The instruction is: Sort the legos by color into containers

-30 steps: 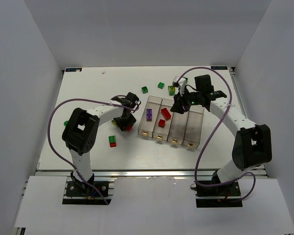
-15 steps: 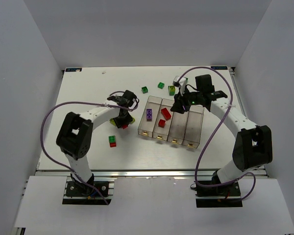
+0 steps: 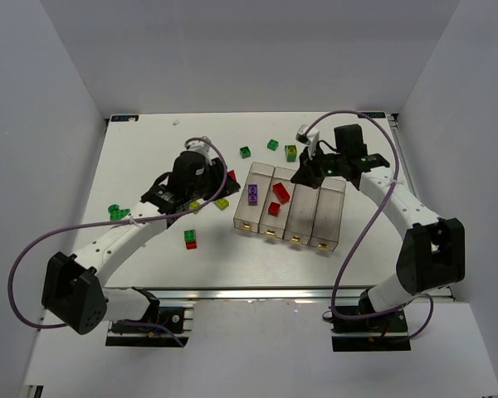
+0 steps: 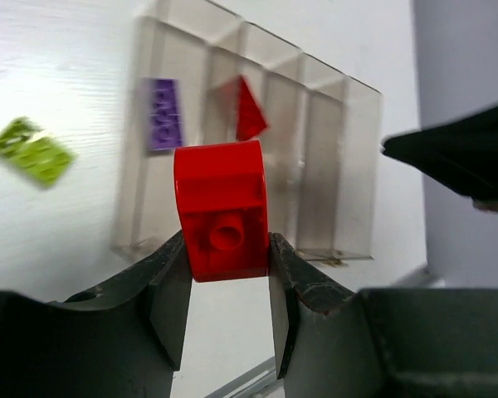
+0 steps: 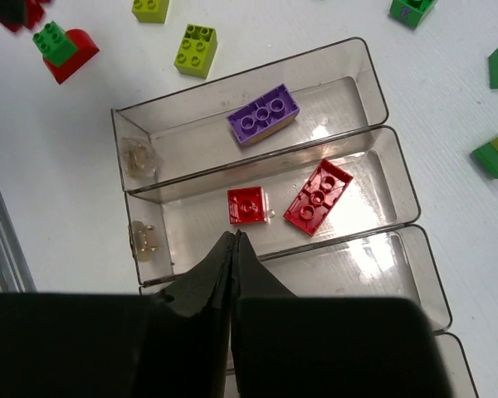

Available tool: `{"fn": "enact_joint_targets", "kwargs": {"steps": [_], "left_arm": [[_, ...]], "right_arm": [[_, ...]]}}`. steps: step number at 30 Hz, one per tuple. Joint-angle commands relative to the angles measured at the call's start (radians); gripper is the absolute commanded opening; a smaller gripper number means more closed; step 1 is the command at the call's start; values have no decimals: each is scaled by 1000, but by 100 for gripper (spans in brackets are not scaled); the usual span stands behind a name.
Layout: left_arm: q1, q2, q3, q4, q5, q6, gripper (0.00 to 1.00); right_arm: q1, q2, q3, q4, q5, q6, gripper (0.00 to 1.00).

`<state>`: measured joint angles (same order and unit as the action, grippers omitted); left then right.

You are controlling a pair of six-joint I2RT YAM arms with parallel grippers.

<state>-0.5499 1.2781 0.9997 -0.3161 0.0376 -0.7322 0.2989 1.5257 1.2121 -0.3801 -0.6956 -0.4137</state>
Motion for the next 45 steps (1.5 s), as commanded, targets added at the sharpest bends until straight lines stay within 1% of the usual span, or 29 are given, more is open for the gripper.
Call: {"fn": "enact_joint_targets", "kwargs": {"steps": [1,4,5,6,9,10,12,14,16,17,19,20,22,29,31,33,35,36,37,38,39,40,41,43,44,45], "left_arm": [[-38,65,7,183,205,60,0],[-87,167,56,198,242,91,0],[-99,194,95,198,251,99,0],[-110,248,115,193,255,114,1],[-146,329,204,143,246,146,5],[-159,380,227,118,248,154,7],[-180,417,276,101,240,166,10],[-192,467,324,71,226,175,18],[-203,497,353,23,211,181,29],[-206,521,367,5,197,185,33],[-211,538,399,-46,174,185,43],[-212,546,405,-55,168,186,50],[-216,538,401,-58,154,186,55],[-216,494,387,-61,127,182,63],[-216,463,384,-61,105,177,63],[-216,428,361,-63,73,168,60],[-214,354,314,-61,13,159,44],[-214,325,291,-64,-11,142,33],[-213,263,266,-70,-68,131,14],[-211,229,239,-75,-91,119,7],[-206,193,178,-83,-116,94,4],[-202,158,147,-104,-140,80,3],[-197,86,114,-119,-192,65,3],[-179,20,30,-185,-240,15,4],[-173,-41,4,-211,-286,-2,12],[-156,-71,-39,-240,-310,-44,15]], "right_arm": [[-33,-52,23,46,-25,76,0],[-64,-67,38,52,-30,107,0],[-72,-68,40,52,-33,108,0],[-81,-71,43,52,-35,111,0],[-106,-78,37,49,-33,110,0],[-115,-79,33,50,-33,112,0],[-122,-85,18,49,-33,112,0],[-129,-96,0,49,-31,112,0],[-132,-102,-9,49,-30,110,1],[-133,-104,-13,49,-28,105,2],[-135,-105,-19,47,-28,104,3],[-138,-107,-20,47,-27,101,3],[-136,-104,-25,47,-31,98,3],[-138,-91,-22,40,-54,92,6],[-138,-90,-14,21,-86,69,10],[-138,-90,-10,-15,-116,44,15],[-136,-82,1,-54,-191,-12,24],[-133,-75,7,-104,-217,-36,26],[-127,-70,10,-126,-251,-55,31],[-118,-65,18,-152,-258,-100,33],[-95,-61,18,-184,-265,-117,34],[-81,-61,18,-198,-259,-134,35],[-67,-62,15,-204,-252,-152,35],[-21,-67,0,-206,-233,-158,34],[-5,-68,-6,-203,-223,-157,34],[26,-73,-16,-194,-211,-140,34]]}}
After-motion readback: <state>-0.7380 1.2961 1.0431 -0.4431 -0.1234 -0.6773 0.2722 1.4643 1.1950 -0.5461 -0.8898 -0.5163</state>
